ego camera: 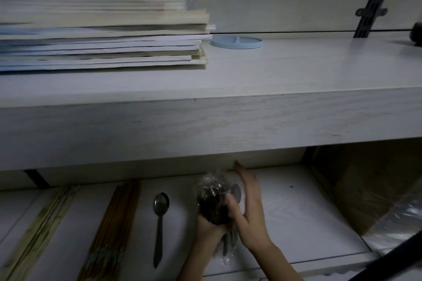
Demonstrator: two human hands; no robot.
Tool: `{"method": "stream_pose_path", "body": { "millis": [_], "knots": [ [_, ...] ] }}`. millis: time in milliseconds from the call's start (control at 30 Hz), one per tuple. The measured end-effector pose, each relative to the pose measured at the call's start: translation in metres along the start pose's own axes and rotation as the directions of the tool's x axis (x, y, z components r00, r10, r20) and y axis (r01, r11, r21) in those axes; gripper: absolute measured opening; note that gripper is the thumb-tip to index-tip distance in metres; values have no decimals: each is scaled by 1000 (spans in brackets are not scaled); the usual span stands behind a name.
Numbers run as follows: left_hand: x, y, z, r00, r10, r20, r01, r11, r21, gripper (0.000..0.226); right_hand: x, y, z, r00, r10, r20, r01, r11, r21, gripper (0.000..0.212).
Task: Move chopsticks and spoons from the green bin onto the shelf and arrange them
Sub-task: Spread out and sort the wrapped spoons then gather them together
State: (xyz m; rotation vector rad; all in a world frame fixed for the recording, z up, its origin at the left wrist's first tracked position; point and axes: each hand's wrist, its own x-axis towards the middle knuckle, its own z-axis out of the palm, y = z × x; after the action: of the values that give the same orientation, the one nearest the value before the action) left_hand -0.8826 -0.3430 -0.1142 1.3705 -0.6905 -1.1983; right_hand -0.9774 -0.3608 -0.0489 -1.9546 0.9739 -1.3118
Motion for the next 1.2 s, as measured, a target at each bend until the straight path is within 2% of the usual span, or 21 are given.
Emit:
{"method": "stream_pose_path", "body": {
  "millis": [33,67,100,133,167,233,300,367,433,467,533,600,733,800,867,900,967,1067,1200],
  "knots": [
    [1,1,-2,1000,-24,6,24,999,-47,45,-5,5,0,985,137,-105,-131,989,63,57],
    [-2,7,-2,999,-50,10,51,994,-94,38,-9,11,0,943,310,-120,-291,944,154,55],
    [-4,9,0,996,-84,44,90,985,-150,31,-13,17,1,869,494,-27,-474,846,244,55],
    [-3,10,2,990,-129,64,139,970,-199,26,-17,27,4,780,615,117,-617,723,309,56],
    [-1,6,4,984,-160,79,174,956,-235,24,-20,34,5,703,669,241,-708,623,334,58],
    [1,3,10,976,-206,67,217,942,-255,30,-25,46,6,626,689,364,-778,521,351,57],
    [6,-4,15,963,-265,38,266,932,-245,45,-28,53,5,594,691,412,-804,485,344,55],
    [9,-2,23,934,-354,56,354,889,-291,50,-29,59,4,571,706,419,-820,467,329,45],
    [12,0,33,901,-424,94,430,842,-325,50,-27,64,0,576,727,374,-817,490,305,41],
    [17,0,39,906,-417,71,418,854,-312,56,-26,68,-3,583,737,341,-811,505,294,41],
    [26,-3,46,939,-332,-85,324,941,-99,64,-22,73,-11,593,756,277,-804,536,258,41],
    [24,4,51,958,-214,-192,242,961,136,56,-20,76,-20,620,752,224,-785,598,163,42],
    [24,10,56,981,-54,-184,130,894,429,48,-18,83,-29,688,704,173,-710,703,-35,23],
    [29,6,53,987,-10,-158,85,875,477,59,-16,90,-30,746,648,151,-639,761,-112,13],
    [33,3,49,987,10,-163,80,841,535,82,-17,99,-32,770,624,130,-614,781,-112,20],
    [32,4,48,985,-10,-173,106,827,553,83,-18,99,-34,768,628,123,-623,778,-83,23],
    [32,4,48,981,-14,-193,121,823,555,72,-21,102,-36,769,630,109,-632,775,-26,37],
    [27,-6,45,976,87,-200,36,841,541,64,-28,109,-40,799,596,81,-597,802,-4,53],
    [22,-23,37,965,158,-211,-22,844,535,59,-29,111,-49,800,599,35,-600,800,16,50]
  ]
}}
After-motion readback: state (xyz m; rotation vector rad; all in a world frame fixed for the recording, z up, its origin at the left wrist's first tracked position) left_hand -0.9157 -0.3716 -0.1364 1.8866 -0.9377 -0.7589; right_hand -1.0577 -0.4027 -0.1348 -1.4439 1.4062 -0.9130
